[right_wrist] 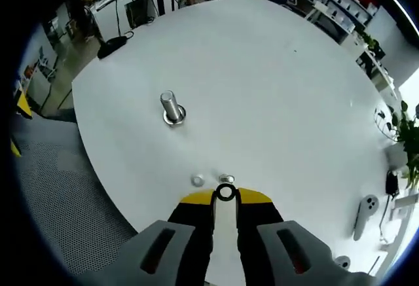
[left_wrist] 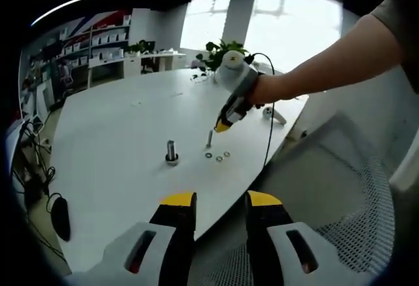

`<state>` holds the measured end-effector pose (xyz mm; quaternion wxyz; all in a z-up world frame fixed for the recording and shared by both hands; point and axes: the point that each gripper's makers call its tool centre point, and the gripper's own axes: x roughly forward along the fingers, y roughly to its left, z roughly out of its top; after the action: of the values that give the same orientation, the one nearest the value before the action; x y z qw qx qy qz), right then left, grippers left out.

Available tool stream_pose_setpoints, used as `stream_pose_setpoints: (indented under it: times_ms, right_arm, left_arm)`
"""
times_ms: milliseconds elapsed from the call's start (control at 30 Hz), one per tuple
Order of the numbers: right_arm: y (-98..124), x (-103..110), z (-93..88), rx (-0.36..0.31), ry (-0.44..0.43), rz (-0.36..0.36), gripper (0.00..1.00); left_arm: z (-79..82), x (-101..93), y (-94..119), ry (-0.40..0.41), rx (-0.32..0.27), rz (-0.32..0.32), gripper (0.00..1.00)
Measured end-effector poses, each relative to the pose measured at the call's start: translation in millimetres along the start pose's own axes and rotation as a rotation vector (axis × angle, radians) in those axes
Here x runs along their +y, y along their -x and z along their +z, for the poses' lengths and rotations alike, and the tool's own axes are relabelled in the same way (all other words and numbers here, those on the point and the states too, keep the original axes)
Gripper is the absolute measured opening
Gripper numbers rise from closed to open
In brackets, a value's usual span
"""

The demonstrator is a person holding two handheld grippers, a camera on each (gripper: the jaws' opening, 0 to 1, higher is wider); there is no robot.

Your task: Place the washer onto the threaded stud by aligning its center hole with the stud, sliding it down to the base, and recovering from edge contact or off-axis alignment until the washer reaches the visible bottom stop.

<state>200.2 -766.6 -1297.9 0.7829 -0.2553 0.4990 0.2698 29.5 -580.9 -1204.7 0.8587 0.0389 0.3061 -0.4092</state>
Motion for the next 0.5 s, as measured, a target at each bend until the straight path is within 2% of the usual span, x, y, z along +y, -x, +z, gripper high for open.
stream_pose_setpoints:
  times_ms: [167,500]
  right_arm:
    - [-2.9,-2.0,6.6,0.001,0.009,0.001,0.13]
    - [-13.6,-1.3,0.0,0.042,0.037,0.008,0.14]
  left_arm:
    - [-0.7,-0.2,-0.4,0.000,0.003,-0.002,0.28]
    - [-2.1,-0.3,-0.9,0.001,0.011,-0.004,0.28]
